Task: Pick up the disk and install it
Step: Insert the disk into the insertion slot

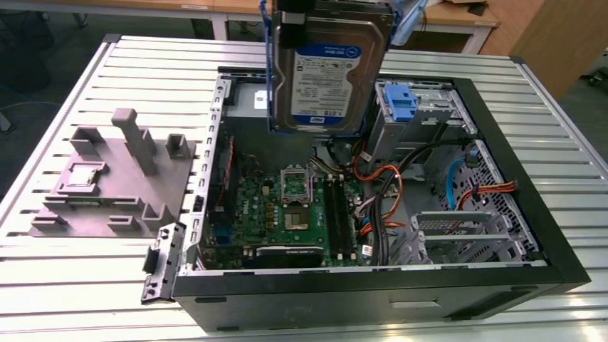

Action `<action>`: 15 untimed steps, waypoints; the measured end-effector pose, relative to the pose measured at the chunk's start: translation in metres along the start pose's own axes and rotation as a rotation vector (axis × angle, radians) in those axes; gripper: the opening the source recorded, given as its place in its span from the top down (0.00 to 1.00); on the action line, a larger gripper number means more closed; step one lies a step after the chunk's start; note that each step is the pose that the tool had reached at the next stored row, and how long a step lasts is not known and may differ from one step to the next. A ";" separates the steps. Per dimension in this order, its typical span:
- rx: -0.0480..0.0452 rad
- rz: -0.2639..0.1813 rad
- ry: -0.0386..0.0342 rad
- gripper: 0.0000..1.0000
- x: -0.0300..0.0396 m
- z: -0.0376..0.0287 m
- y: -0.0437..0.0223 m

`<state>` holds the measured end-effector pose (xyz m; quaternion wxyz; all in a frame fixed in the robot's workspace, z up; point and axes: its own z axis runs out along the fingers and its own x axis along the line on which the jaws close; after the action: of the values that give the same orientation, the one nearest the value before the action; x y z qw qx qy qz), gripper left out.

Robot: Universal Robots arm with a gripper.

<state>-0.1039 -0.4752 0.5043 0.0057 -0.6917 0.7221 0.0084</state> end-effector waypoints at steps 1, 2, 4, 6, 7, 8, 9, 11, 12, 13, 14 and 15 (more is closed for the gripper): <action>0.0000 0.000 0.0001 0.64 -0.0002 0.0001 -0.0045; -0.0001 0.000 0.0002 0.64 -0.0003 0.0001 -0.0090; 0.0000 0.000 0.0000 0.64 -0.0007 0.0003 -0.0173; 0.0000 0.000 -0.0001 0.64 -0.0009 0.0005 -0.0232; 0.0000 0.000 -0.0001 0.64 -0.0009 0.0006 -0.0248; 0.0000 0.000 -0.0001 0.64 -0.0008 0.0008 -0.0256; -0.0001 0.000 0.0001 0.64 -0.0004 0.0007 -0.0259; 0.0000 0.000 0.0000 0.64 0.0021 0.0009 -0.0260; -0.0001 0.000 0.0001 0.64 0.0048 0.0009 -0.0261; 0.0000 0.000 0.0001 0.64 0.0081 0.0009 -0.0263; 0.0000 0.000 0.0000 0.64 0.0112 0.0010 -0.0264; 0.0000 0.000 0.0000 0.64 0.0136 0.0010 -0.0265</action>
<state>-0.0780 -0.4899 0.5029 0.0057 -0.6917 0.7221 0.0084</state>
